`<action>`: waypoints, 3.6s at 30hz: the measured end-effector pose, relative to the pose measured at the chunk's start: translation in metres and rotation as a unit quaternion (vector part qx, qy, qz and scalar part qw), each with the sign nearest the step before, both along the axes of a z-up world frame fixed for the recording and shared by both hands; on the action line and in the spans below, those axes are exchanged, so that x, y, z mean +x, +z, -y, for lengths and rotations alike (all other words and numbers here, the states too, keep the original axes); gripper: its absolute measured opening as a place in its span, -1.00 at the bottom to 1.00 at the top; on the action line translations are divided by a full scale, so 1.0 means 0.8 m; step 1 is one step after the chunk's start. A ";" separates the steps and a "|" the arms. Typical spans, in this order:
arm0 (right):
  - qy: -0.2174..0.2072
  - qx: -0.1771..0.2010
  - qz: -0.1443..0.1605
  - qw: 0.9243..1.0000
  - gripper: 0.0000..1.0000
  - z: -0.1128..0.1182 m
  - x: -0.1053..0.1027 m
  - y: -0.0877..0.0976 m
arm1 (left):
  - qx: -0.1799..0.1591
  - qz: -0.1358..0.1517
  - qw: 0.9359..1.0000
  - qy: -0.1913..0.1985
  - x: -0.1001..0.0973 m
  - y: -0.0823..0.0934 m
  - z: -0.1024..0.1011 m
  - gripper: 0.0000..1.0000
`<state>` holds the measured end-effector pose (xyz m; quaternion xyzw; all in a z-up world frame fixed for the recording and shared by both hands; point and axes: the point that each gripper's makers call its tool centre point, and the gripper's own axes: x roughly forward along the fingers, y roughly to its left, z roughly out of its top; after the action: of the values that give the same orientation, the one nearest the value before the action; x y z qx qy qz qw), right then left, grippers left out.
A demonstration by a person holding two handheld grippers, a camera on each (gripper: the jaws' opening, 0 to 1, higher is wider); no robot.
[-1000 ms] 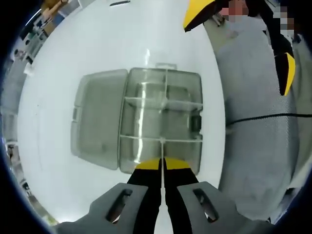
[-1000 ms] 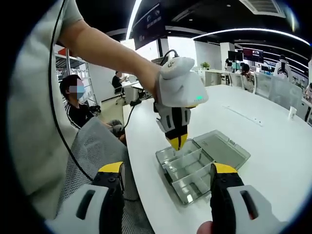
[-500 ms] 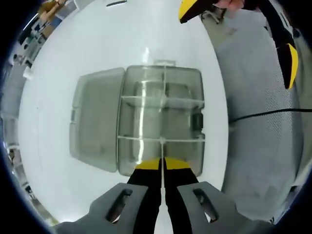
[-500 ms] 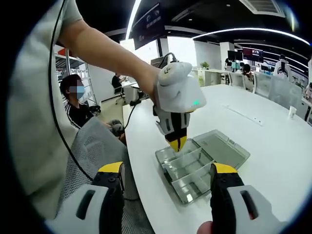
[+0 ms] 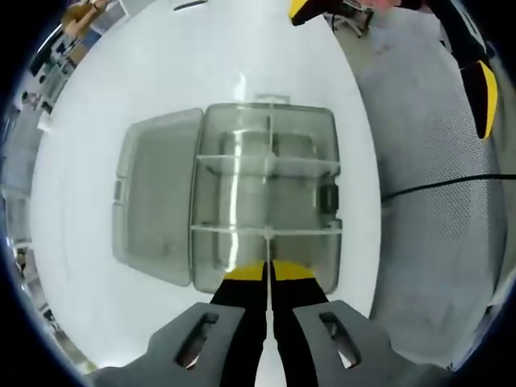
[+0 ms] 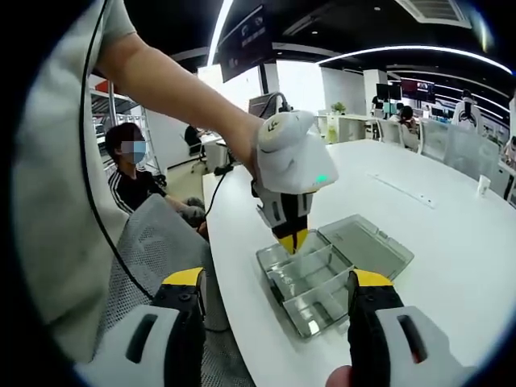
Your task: Insert the divider into the dual guide fixture by aligning both edges with the guide slots and pushing it downward to the bottom, including one-sided entry, uneven engagement, binding, and posture correction.
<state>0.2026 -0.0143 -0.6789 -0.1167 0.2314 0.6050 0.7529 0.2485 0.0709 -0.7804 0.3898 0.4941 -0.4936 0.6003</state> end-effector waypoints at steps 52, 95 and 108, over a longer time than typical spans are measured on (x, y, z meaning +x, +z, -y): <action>-0.007 0.006 0.004 1.000 0.38 0.003 -0.004 0.004 | 0.000 -0.028 0.999 -0.020 0.001 0.006 0.004 -1.00; -0.002 0.006 0.000 1.000 0.36 0.000 -0.003 0.003 | 0.008 -0.036 0.999 -0.033 0.003 0.021 0.005 -1.00; -0.002 0.008 -0.001 1.000 0.36 0.000 -0.005 0.002 | 0.013 -0.035 0.999 -0.040 0.003 0.024 0.007 -1.00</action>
<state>0.1989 -0.0142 -0.6775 -0.1101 0.2276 0.6051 0.7550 0.2507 0.0654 -0.7609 0.3995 0.5056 -0.5238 0.5572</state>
